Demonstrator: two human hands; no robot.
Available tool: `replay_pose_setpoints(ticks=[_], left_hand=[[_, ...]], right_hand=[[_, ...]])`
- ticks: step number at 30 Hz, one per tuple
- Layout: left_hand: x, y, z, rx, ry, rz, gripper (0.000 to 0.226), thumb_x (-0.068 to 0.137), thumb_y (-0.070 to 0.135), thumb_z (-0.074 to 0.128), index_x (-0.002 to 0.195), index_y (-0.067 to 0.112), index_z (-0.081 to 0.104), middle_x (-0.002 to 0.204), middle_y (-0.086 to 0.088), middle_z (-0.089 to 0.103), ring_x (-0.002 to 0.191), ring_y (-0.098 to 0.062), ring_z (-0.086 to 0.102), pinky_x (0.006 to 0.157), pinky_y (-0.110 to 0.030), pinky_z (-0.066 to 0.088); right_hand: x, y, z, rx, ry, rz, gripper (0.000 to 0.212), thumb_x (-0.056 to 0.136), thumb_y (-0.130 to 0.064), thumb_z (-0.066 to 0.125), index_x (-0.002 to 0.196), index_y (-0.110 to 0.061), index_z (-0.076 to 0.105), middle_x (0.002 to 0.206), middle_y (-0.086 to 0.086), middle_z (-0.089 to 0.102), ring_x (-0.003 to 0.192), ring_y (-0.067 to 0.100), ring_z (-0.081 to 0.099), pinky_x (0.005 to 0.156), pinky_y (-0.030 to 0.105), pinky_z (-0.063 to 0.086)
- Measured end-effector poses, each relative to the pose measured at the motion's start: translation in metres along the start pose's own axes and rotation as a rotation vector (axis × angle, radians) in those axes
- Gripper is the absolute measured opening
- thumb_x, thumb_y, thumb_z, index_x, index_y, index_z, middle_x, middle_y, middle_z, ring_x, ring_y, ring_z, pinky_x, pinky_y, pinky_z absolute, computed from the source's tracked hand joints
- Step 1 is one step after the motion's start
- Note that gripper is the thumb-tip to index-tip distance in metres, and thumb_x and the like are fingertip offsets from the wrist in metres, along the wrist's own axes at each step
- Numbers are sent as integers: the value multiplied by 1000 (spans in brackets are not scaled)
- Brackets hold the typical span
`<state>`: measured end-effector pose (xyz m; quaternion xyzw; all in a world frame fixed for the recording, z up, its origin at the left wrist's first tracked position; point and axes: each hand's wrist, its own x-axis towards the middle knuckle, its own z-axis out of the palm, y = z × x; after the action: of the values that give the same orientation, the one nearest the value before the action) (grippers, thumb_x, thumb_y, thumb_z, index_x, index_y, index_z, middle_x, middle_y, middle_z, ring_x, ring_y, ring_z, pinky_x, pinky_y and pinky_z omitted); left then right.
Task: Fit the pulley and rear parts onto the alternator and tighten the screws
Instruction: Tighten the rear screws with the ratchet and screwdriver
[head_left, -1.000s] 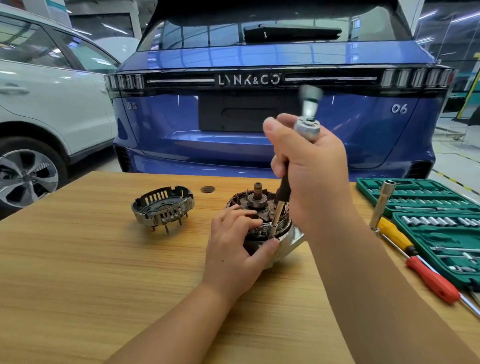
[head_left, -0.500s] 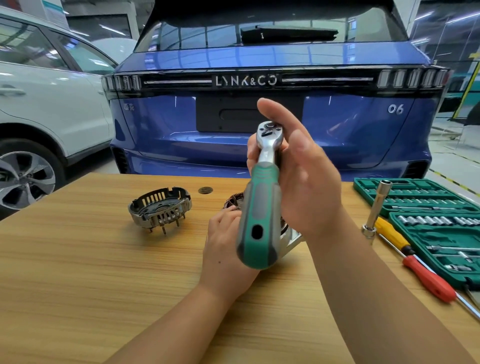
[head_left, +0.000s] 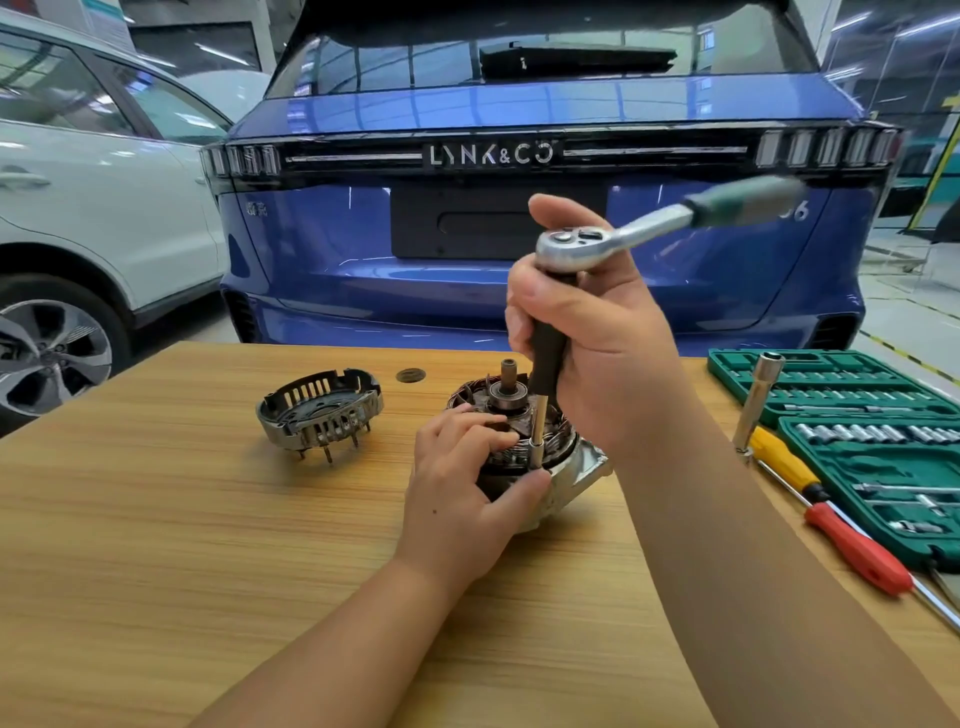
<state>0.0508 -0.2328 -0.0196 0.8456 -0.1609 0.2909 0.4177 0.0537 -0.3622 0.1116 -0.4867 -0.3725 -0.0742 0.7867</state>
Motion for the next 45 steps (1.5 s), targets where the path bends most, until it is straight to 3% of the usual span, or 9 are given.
replay_pose_setpoints(ticks=[7,13,16,20,24,29,32,36,45], left_hand=[[-3,5,-1,-95,-25,-47,33,74,61,64,102,46,57,119,45,44,132,-18,44,109,-47,40],[-10,14,-3,-147,97,-23,59,71,48,81,106,71,39,110,38,48,120,-16,56,100,-47,49],[-3,5,-1,-117,-1,-35,34,70,61,70,102,54,59,115,40,50,130,-16,46,113,-40,38],[0,-1,3,11,15,-7,60,72,64,63,113,20,67,123,17,55,132,-8,35,106,-5,17],[-1,0,3,13,30,28,47,75,59,63,105,24,69,121,23,52,132,-15,41,112,-23,26],[-1,4,2,-35,28,-6,48,74,57,67,103,19,72,122,10,63,128,7,36,108,-27,33],[1,2,1,-39,7,-6,48,75,57,64,100,17,71,120,9,64,132,-9,40,111,-31,33],[1,3,3,4,11,-35,46,75,58,66,102,22,72,121,15,61,132,-13,39,110,-38,34],[-1,2,5,-7,52,-15,47,74,56,67,104,21,71,121,14,59,132,-15,40,111,-40,35]], right_hand=[[-2,7,4,-14,-35,-98,47,87,3,47,118,-28,66,78,8,54,62,24,43,56,29,41],[1,1,-2,63,-59,25,68,71,-57,79,124,-18,63,81,8,57,65,20,51,60,26,47],[-1,1,4,-71,15,-8,68,69,-70,73,114,-19,67,76,6,53,60,16,47,55,25,43],[-3,2,15,-278,164,-73,64,70,-81,46,76,-19,61,62,5,50,54,22,43,51,42,40],[-2,3,17,-307,378,-96,67,66,-87,32,51,-27,56,51,2,49,47,20,46,54,37,40],[-1,13,29,-508,489,-258,69,79,-87,21,58,-28,48,50,-8,45,48,18,47,51,29,39],[3,21,37,-626,495,-321,76,86,-83,15,63,-17,46,54,3,47,51,23,49,51,35,41],[5,21,32,-637,501,-297,83,83,-85,20,67,-8,48,57,15,46,53,33,47,51,45,41],[5,9,13,-332,424,-140,55,74,-72,69,76,-19,53,56,-5,43,46,14,36,43,25,34]])
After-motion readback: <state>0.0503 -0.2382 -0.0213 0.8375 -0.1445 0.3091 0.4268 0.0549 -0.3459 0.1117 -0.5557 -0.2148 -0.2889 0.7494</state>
